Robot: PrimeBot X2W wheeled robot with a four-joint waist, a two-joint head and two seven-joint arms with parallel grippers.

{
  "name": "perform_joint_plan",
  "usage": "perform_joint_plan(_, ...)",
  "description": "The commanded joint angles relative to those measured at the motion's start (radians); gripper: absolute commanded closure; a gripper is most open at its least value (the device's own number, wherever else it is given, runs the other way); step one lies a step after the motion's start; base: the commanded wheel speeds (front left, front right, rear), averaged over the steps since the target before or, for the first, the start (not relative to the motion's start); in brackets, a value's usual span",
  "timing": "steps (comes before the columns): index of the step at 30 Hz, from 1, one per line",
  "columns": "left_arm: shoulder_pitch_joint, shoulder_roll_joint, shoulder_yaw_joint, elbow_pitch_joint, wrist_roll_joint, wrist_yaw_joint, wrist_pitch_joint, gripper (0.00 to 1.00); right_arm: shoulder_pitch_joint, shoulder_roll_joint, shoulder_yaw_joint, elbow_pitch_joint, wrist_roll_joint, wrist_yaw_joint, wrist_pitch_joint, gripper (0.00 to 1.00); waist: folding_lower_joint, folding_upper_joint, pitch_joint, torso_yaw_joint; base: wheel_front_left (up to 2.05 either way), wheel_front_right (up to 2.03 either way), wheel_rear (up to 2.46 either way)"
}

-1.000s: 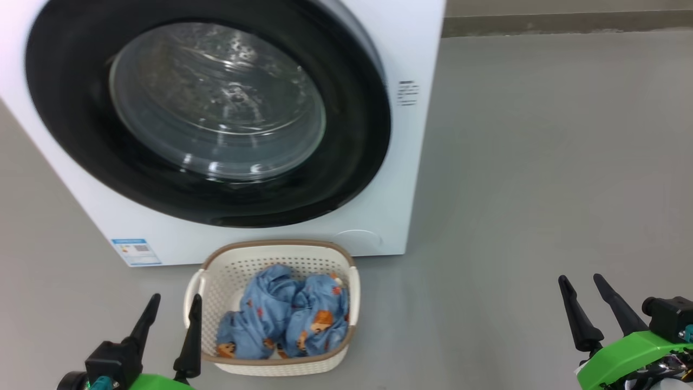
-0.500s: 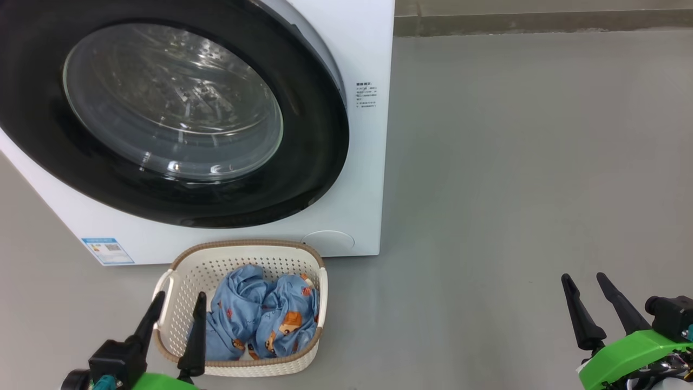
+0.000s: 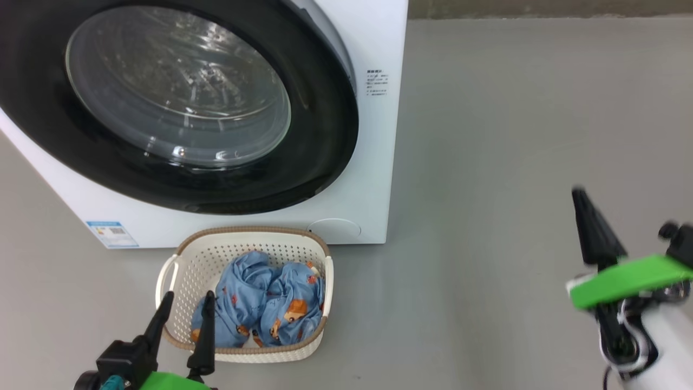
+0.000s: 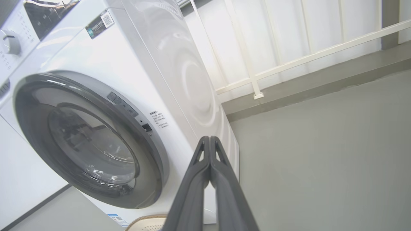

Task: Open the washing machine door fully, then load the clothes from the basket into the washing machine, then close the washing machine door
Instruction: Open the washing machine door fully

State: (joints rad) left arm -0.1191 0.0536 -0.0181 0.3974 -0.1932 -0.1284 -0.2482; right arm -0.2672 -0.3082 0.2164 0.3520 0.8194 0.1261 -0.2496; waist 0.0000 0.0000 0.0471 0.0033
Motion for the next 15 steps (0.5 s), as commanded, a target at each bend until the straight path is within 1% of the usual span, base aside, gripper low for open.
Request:
perform_joint_plan(1, -0.020, 0.009, 0.027, -0.029, -0.007, -0.002, -0.014, 0.00, -0.051, -0.011, 0.010, -0.050, 0.036, 0.005, -0.012, 1.00, 0.0000, 0.0000, 0.010, 0.010, 0.00, 0.00, 0.00)
perform_joint_plan(4, -0.030, 0.004, 0.018, -0.033, -0.010, -0.002, -0.014, 0.00, -0.101, -0.002, -0.022, -0.108, 0.148, 0.005, -0.012, 1.00, 0.0000, 0.0000, 0.027, 0.025, 0.00, 0.00, 0.00)
perform_joint_plan(7, -0.044, 0.001, 0.009, -0.035, -0.014, -0.002, -0.014, 0.00, -0.157, -0.007, -0.034, -0.143, 0.276, 0.005, -0.012, 1.00, 0.0000, 0.0000, 0.050, 0.041, 0.00, 0.00, 0.00)
perform_joint_plan(11, -0.069, -0.002, -0.005, -0.038, -0.019, -0.002, -0.014, 0.00, -0.238, -0.042, -0.044, -0.153, 0.418, 0.005, -0.012, 1.00, 0.0000, 0.0000, 0.084, 0.068, 0.00, 0.00, 0.00)
perform_joint_plan(15, -0.093, -0.003, -0.029, -0.041, -0.038, -0.001, -0.014, 0.00, -0.314, -0.094, -0.003, -0.155, 0.573, 0.005, 0.004, 1.00, 0.0000, 0.0000, 0.120, 0.099, 0.00, 0.00, 0.00)
